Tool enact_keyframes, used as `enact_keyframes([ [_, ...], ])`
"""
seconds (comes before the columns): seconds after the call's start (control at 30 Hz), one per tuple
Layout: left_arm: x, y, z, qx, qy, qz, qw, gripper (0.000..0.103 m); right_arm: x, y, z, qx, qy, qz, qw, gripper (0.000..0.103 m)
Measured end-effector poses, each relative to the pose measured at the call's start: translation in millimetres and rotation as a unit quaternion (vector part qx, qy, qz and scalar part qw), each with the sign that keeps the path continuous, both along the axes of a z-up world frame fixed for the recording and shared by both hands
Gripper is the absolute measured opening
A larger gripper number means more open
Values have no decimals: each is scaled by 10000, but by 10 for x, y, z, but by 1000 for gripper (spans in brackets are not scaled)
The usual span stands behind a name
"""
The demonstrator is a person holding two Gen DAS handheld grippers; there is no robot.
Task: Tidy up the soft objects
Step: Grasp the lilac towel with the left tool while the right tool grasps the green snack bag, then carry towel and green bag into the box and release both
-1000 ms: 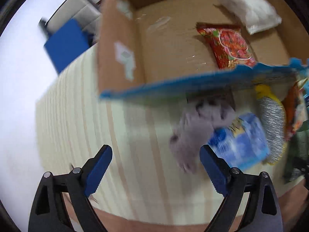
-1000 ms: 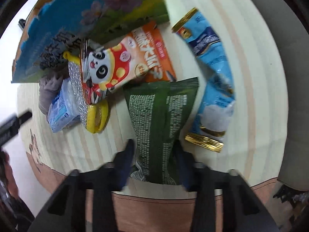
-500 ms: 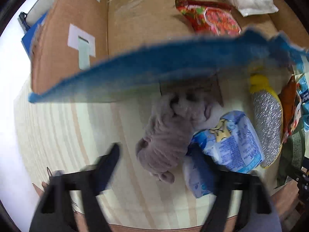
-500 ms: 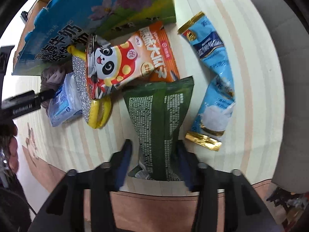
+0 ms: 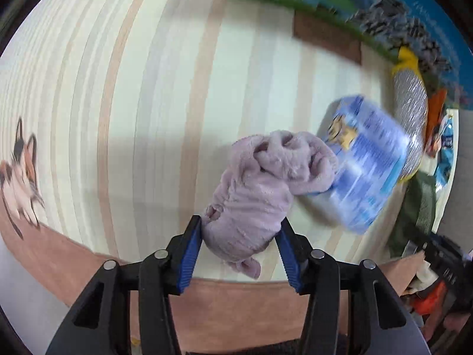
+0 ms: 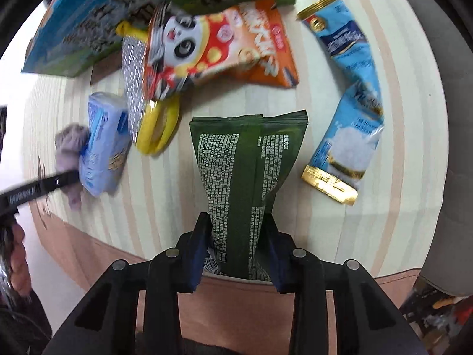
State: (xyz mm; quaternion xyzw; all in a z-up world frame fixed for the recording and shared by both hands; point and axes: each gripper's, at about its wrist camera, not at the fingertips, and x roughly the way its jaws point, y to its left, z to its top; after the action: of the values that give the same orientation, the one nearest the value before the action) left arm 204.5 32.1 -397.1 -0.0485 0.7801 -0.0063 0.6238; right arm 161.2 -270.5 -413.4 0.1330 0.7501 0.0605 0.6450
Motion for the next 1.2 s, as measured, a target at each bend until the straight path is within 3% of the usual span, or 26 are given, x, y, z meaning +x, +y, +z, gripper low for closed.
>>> enact_keyframes([
  [0.17,-160,173,99,39,-28,-27,10000,49,-11,41,-42,-83,47,39,9999,44],
  [0.3,-233,-118,329,363,-330,-478,9977,49,-26,216,-72,-193,31,100,9998,49],
  [0.37,-232,-274,382,707,-503,-958,9916,50,-30,284,-90,-242,21,157,9996,49],
  [0.47,-232,-614,321,1239,-701,-1610,9766,64,-29,444,-95,-296,17,205,9994,49],
  [0.53,-103,-837,163,1326,-692,-1870,9709,64,-40,524,-113,-357,4,270,9990,49],
  [0.6,-76,-791,47,1329,-614,-1876,9713,63,-47,570,-127,-384,-50,318,9987,49],
  [0.63,-58,-817,20,1304,-616,-1815,9728,61,-57,601,-127,-393,-87,343,9986,48],
  [0.7,31,-730,46,918,-537,-1438,9839,31,-76,656,-110,-340,-169,319,9988,41],
  [0.8,16,-505,149,306,-487,-722,9957,31,-115,646,-34,-143,-225,233,9994,37],
  [0.9,-74,-344,372,39,-673,-306,9973,31,-177,628,93,214,-289,56,9993,35],
  [1.03,-56,-296,847,-347,-991,1,9945,31,-226,585,365,818,-411,-238,9955,35],
  [1.2,154,-427,1566,-785,-1620,72,9836,31,-117,598,931,1159,-886,-268,9889,34],
])
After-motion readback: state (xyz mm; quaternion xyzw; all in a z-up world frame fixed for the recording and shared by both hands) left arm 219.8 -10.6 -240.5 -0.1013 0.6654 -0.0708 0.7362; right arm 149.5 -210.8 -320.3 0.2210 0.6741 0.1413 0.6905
